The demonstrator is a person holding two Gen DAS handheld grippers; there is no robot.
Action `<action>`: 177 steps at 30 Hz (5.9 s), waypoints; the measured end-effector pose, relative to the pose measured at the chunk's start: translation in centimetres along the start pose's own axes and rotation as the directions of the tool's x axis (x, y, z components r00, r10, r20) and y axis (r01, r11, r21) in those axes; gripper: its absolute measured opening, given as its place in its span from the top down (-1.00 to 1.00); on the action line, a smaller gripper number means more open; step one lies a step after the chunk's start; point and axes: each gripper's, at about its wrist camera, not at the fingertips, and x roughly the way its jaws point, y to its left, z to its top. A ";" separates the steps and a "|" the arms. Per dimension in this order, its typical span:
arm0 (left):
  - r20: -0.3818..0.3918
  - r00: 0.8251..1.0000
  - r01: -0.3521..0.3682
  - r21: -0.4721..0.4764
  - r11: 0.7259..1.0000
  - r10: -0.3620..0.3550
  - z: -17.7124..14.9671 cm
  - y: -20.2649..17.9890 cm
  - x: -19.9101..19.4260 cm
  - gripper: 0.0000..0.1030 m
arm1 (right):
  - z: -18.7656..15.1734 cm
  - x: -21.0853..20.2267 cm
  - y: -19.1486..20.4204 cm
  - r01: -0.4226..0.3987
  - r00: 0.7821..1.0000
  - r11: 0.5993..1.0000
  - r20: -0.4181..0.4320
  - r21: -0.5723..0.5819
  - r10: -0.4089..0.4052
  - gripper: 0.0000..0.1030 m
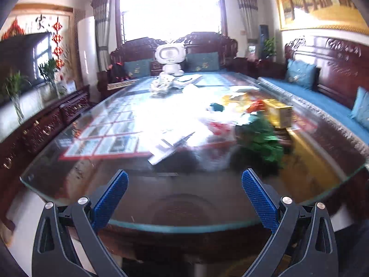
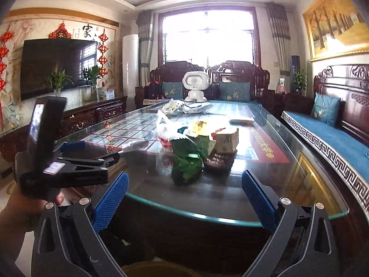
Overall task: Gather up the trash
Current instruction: 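Raise both tools back toward the table, then grasp the white paper scrap with the left tool while the right tool grasps green crumpled paper, then lower both held items into the yellow bin and open both tools, then raise both tools back toward the table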
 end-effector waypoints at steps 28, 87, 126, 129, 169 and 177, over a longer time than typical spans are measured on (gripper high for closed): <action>-0.269 0.947 0.210 0.111 0.971 -0.174 5.6 1.5 12.4 0.77 | 2.0 10.1 -0.5 -0.039 0.982 0.995 -0.181 0.091 0.055 -0.84; -0.206 0.836 0.531 0.071 0.844 -0.508 -2.4 -3.4 -9.4 0.81 | -0.2 -4.5 -0.2 -0.058 0.974 0.998 -0.216 0.039 0.065 0.16; -0.558 0.673 0.555 -0.052 0.830 -0.485 -16.8 -7.5 -6.9 -0.05 | -15.5 -6.2 0.7 -0.050 0.822 0.986 -0.554 0.159 0.131 0.14; -0.558 0.681 0.547 -0.043 0.836 -0.474 -16.6 -7.1 -6.8 -0.05 | -15.4 -6.0 0.9 -0.061 0.816 0.985 -0.561 0.159 0.142 0.00; -0.281 0.853 0.458 0.002 0.889 -0.439 -6.8 -5.2 -7.5 -0.76 | -8.2 -6.7 -1.3 -0.017 0.950 0.994 -0.309 0.112 0.051 -0.74; 0.067 0.945 0.323 -0.073 0.943 -0.319 1.7 -2.5 -8.7 -0.92 | -0.6 -7.0 -3.4 0.082 0.996 0.992 0.039 0.094 -0.086 -0.84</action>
